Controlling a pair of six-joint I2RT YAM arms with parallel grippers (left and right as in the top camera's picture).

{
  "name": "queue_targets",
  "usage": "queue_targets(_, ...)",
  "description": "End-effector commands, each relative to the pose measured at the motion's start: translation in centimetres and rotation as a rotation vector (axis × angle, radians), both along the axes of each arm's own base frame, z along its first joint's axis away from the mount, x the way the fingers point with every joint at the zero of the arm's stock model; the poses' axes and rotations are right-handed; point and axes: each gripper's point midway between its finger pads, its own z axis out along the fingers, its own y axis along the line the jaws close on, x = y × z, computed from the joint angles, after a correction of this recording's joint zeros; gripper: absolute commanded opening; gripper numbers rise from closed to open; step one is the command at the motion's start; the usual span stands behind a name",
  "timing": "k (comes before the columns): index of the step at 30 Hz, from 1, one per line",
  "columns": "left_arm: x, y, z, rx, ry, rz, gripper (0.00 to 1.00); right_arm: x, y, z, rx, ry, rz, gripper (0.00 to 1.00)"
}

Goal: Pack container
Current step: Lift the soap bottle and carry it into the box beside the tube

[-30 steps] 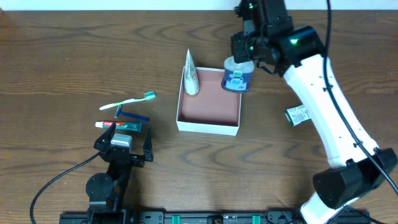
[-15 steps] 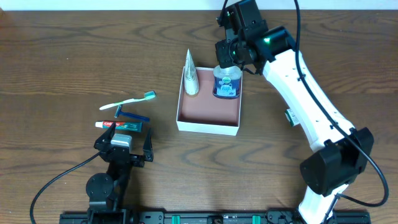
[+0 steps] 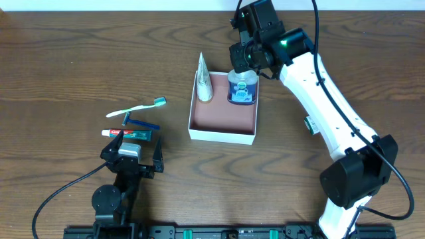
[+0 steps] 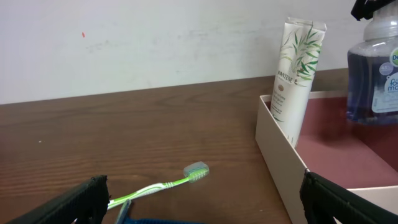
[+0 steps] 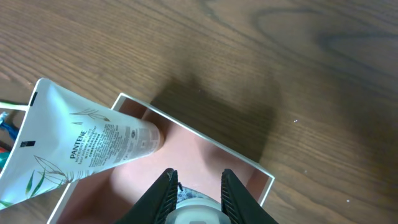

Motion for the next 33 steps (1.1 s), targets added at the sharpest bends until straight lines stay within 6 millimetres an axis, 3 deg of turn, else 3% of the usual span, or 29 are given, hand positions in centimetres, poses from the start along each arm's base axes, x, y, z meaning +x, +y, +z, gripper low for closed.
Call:
queue_targets(1, 0.0, -0.1, -1.7, 0.009, 0.048, -0.006, 0.98, 0.3, -0.4, 0.9, -0.029, -0.039, 0.01, 0.23)
queue_targets(18, 0.0, -0.1, -1.7, 0.009, 0.048, -0.006, 0.98, 0.7, -2.4, 0.6, -0.097, -0.044, 0.046, 0.23)
queue_targets(33, 0.0, -0.1, -1.7, 0.009, 0.048, -0.006, 0.98, 1.6, -0.1, 1.9, -0.014, -0.112, 0.121, 0.24)
